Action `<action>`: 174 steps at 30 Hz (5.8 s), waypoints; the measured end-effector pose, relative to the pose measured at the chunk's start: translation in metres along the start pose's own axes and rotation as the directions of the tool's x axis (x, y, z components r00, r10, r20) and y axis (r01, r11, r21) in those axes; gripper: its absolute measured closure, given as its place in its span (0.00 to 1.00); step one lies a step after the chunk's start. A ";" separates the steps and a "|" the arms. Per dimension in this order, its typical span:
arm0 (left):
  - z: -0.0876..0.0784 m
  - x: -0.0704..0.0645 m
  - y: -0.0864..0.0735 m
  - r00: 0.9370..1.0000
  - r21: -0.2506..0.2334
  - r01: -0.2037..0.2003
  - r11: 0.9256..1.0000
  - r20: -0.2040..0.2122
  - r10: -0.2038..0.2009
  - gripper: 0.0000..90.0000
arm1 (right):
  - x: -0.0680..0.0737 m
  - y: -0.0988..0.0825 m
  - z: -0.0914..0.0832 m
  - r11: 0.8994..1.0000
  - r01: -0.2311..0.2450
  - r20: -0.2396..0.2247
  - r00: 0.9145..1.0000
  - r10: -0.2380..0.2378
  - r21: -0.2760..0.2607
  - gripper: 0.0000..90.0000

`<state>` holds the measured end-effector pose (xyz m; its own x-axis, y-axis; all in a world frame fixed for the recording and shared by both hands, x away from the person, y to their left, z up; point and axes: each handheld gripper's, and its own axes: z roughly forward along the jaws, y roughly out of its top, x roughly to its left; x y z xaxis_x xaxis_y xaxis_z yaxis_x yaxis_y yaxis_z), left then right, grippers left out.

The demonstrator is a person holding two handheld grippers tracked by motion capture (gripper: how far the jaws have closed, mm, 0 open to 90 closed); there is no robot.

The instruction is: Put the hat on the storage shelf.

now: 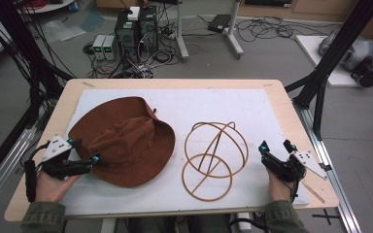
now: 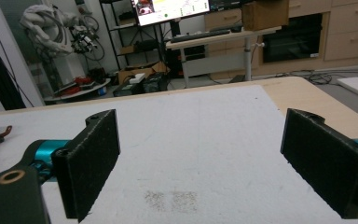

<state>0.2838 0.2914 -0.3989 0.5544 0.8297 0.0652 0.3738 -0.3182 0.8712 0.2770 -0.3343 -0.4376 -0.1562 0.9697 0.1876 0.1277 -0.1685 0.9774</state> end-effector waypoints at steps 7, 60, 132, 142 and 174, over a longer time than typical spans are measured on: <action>0.024 0.011 0.021 0.993 0.205 -0.062 0.977 0.108 0.041 0.20 | 0.002 0.001 0.002 1.000 -0.001 -0.021 1.000 0.001 -0.004 0.12; 0.015 -0.011 0.006 0.992 -0.081 0.032 0.996 0.128 -0.022 0.98 | -0.005 0.000 0.002 0.999 -0.032 0.007 0.999 0.032 0.001 0.12; 0.033 -0.168 0.185 0.693 -0.429 -0.037 0.903 0.640 0.332 0.97 | -0.006 0.001 0.004 0.999 -0.033 -0.006 0.999 0.033 0.001 0.12; 0.039 -0.171 0.189 0.665 -0.392 -0.040 0.919 0.676 0.317 0.87 | -0.006 0.000 0.005 1.000 -0.028 -0.008 1.000 0.028 -0.001 0.12; -0.003 -0.101 0.148 0.895 -0.499 0.076 0.863 0.415 0.161 0.27 | -0.006 0.001 0.005 0.999 -0.032 -0.002 0.999 0.032 -0.007 0.12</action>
<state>0.2810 0.1622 -0.2747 0.8652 0.5014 -0.0031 -0.0062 0.0169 0.9998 0.2826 -0.3390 -0.4385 -0.1537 0.9635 0.2189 0.1256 -0.2007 0.9716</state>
